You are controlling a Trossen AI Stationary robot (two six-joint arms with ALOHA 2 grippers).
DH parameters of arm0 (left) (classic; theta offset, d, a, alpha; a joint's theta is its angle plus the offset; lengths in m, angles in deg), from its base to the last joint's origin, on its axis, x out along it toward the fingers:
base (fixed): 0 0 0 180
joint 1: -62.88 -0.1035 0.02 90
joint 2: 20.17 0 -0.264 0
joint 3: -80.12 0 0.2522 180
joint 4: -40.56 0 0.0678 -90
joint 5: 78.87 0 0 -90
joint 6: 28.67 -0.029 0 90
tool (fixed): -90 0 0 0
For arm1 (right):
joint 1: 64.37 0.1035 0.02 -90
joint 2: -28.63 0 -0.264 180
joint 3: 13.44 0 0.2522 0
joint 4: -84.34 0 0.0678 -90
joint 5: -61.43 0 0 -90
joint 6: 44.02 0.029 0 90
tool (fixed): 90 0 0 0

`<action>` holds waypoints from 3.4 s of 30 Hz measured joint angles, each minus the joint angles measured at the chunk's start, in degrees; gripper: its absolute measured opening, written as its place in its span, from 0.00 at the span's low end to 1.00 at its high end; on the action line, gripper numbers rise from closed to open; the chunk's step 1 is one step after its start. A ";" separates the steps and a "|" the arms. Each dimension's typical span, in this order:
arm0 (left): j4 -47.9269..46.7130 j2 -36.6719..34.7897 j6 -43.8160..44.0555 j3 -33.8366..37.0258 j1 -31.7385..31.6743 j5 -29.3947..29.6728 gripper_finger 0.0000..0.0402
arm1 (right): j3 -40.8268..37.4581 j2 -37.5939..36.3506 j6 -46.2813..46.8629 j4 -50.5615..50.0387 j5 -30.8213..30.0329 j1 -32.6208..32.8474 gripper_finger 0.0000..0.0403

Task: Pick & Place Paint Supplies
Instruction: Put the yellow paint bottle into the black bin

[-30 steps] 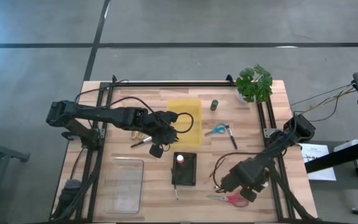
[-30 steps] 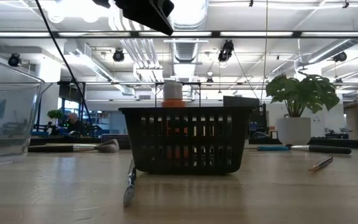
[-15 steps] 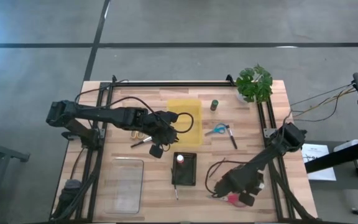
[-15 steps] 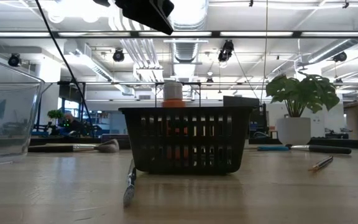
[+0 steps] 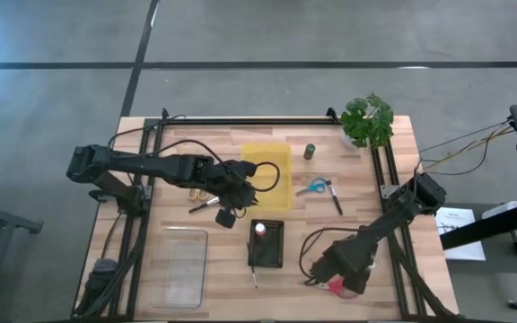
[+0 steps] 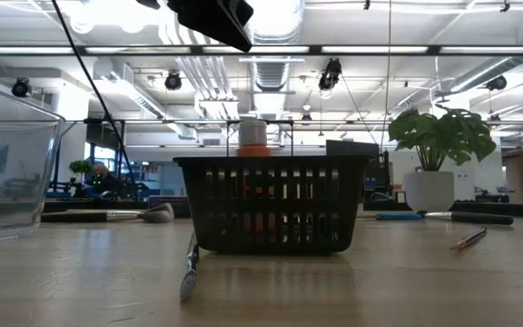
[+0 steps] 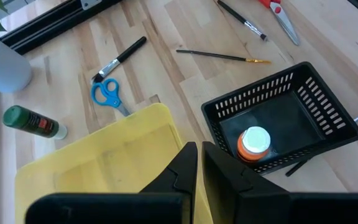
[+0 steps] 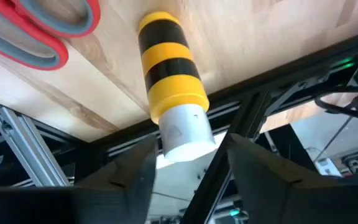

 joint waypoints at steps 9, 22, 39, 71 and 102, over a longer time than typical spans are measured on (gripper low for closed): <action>0.00 0.00 0.04 0.00 0.00 0.00 0.08 | 0.74 -1.40 -0.86 -0.24 -3.83 0.00 0.64; 0.21 0.07 1.42 1.94 0.02 0.00 0.08 | -1.19 -17.38 21.02 10.91 -25.38 10.00 0.65; 5.14 0.04 4.36 3.43 0.02 0.00 0.08 | -9.51 -20.22 40.41 16.86 -23.52 15.80 0.65; 5.64 0.00 4.34 3.34 0.00 0.00 0.08 | -15.41 -20.52 37.18 21.01 -20.84 16.13 0.57; -2.25 -1.14 4.39 3.74 -0.09 0.69 0.08 | 3.11 -22.05 -7.91 10.82 -33.00 -8.19 0.27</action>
